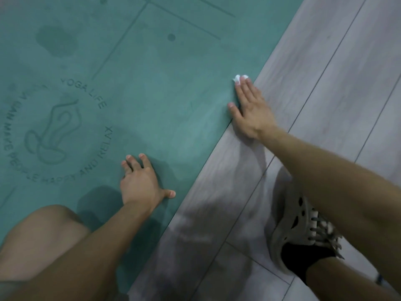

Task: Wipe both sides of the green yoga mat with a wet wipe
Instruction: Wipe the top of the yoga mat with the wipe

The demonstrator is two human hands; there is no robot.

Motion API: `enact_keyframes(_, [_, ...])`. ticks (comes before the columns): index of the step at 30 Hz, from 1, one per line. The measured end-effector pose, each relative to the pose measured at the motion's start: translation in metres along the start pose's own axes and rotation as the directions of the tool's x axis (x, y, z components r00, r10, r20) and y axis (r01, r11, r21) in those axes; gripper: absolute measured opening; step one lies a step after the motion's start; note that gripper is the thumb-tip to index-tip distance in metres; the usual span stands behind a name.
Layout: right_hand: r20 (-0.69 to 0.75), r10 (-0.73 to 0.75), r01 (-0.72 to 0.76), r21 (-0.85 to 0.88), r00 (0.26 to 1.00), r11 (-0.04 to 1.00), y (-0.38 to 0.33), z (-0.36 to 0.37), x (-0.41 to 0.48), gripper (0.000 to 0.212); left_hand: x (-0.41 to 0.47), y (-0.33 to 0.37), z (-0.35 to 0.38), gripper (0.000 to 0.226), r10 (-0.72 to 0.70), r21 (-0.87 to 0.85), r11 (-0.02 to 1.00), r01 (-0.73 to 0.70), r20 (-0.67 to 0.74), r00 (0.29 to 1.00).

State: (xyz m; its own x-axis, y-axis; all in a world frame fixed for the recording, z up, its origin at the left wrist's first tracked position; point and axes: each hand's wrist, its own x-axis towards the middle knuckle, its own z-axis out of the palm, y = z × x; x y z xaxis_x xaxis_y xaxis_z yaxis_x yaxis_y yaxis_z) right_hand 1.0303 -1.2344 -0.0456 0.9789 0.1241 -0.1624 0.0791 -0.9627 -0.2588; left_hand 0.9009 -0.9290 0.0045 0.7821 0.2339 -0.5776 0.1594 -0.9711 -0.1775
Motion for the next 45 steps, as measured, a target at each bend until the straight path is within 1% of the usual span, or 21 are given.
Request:
enact_keyframes(3, [0.048, -0.241, 0.238, 0.066, 0.969, 0.969, -0.054, 0.025, -0.052, 0.086, 0.001, -0.001, 0.000, 0.162, -0.004, -0.006, 1.000, 0.004, 0.007, 1.000])
enact_keyframes(5, [0.187, -0.566, 0.567, 0.052, 0.803, 0.822, -0.080, 0.048, -0.103, 0.088, 0.001, -0.001, 0.001, 0.162, -0.002, -0.010, 1.000, 0.002, 0.006, 1.000])
enact_keyframes(7, [0.235, -0.710, 0.722, 0.048, 0.663, 0.690, -0.071, 0.048, -0.107, 0.082, 0.001, -0.001, 0.001, 0.161, -0.001, -0.003, 1.000, 0.001, 0.009, 1.000])
enact_keyframes(9, [0.190, -0.634, 0.642, 0.027, 0.749, 0.766, -0.041, 0.034, -0.073, 0.075, 0.000, -0.001, 0.000, 0.161, -0.006, 0.002, 1.000, 0.006, 0.001, 1.000])
enact_keyframes(12, [0.093, -0.249, 0.255, -0.062, 0.964, 0.965, 0.000, 0.004, -0.026, 0.074, 0.001, 0.000, -0.001, 0.161, 0.009, 0.002, 1.000, -0.009, -0.002, 1.000])
enact_keyframes(14, [0.052, -0.122, 0.123, -0.026, 0.991, 0.992, -0.009, 0.006, -0.032, 0.081, 0.000, -0.001, -0.002, 0.161, 0.004, 0.003, 1.000, -0.004, -0.003, 1.000])
enact_keyframes(15, [0.058, -0.170, 0.170, 0.004, 0.984, 0.985, -0.025, 0.014, -0.045, 0.084, -0.001, -0.001, -0.002, 0.161, 0.003, 0.007, 1.000, -0.003, -0.004, 1.000])
enact_keyframes(16, [0.084, -0.301, 0.299, 0.028, 0.950, 0.954, -0.042, 0.025, -0.064, 0.087, 0.000, -0.001, -0.002, 0.161, 0.004, 0.009, 1.000, -0.004, -0.005, 1.000])
enact_keyframes(18, [0.197, -0.618, 0.620, 0.060, 0.761, 0.782, -0.068, 0.047, -0.107, 0.087, 0.001, -0.001, 0.000, 0.161, 0.008, 0.010, 1.000, -0.008, -0.008, 1.000])
enact_keyframes(20, [0.245, -0.747, 0.761, 0.051, 0.618, 0.647, -0.064, 0.052, -0.116, 0.081, 0.002, -0.001, 0.001, 0.161, 0.006, 0.013, 1.000, -0.006, -0.004, 1.000])
enact_keyframes(22, [0.204, -0.674, 0.683, 0.036, 0.710, 0.730, -0.038, 0.040, -0.085, 0.075, 0.002, -0.002, 0.002, 0.161, 0.004, 0.017, 1.000, -0.004, -0.009, 1.000])
enact_keyframes(24, [0.139, -0.435, 0.440, -0.008, 0.890, 0.898, -0.009, 0.020, -0.051, 0.074, 0.002, -0.001, 0.002, 0.162, 0.012, 0.018, 1.000, -0.012, -0.011, 1.000])
enact_keyframes(26, [0.065, -0.189, 0.191, -0.022, 0.980, 0.981, 0.004, 0.010, -0.039, 0.076, 0.002, -0.002, 0.001, 0.162, 0.008, 0.015, 1.000, -0.008, -0.012, 1.000])
enact_keyframes(28, [0.046, -0.173, 0.171, 0.051, 0.984, 0.984, -0.019, 0.022, -0.057, 0.084, 0.002, -0.002, 0.001, 0.162, 0.005, 0.007, 1.000, -0.005, -0.008, 1.000])
enact_keyframes(29, [0.077, -0.301, 0.293, 0.100, 0.951, 0.951, -0.035, 0.031, -0.075, 0.087, 0.003, -0.002, 0.002, 0.162, 0.004, 0.005, 1.000, -0.004, -0.008, 1.000])
enact_keyframes(32, [0.221, -0.719, 0.707, 0.146, 0.658, 0.692, -0.051, 0.051, -0.118, 0.082, 0.004, -0.003, 0.003, 0.162, 0.005, 0.012, 1.000, -0.004, -0.014, 1.000])
enact_keyframes(33, [0.186, -0.744, 0.733, 0.138, 0.642, 0.666, -0.040, 0.047, -0.105, 0.077, 0.003, -0.004, 0.003, 0.162, 0.003, 0.013, 1.000, -0.003, -0.015, 1.000])
enact_keyframes(34, [0.132, -0.681, 0.671, 0.118, 0.720, 0.732, -0.027, 0.041, -0.084, 0.073, 0.003, -0.004, 0.004, 0.162, 0.001, 0.013, 1.000, -0.001, -0.020, 1.000])
enact_keyframes(36, [0.052, -0.315, 0.311, 0.065, 0.948, 0.948, 0.001, 0.016, -0.032, 0.071, 0.004, -0.003, 0.004, 0.162, 0.008, 0.015, 1.000, -0.008, -0.027, 1.000])
enact_keyframes(38, [0.051, -0.050, 0.049, 0.027, 0.997, 0.998, 0.024, -0.013, 0.011, 0.071, 0.004, -0.002, 0.003, 0.163, 0.009, 0.007, 1.000, -0.009, -0.027, 1.000])
enact_keyframes(45, [0.183, -0.281, 0.282, 0.018, 0.942, 0.959, -0.023, -0.090, 0.049, 0.051, 0.004, -0.002, -0.002, 0.165, -0.025, -0.051, 0.998, 0.026, 0.012, 1.000])
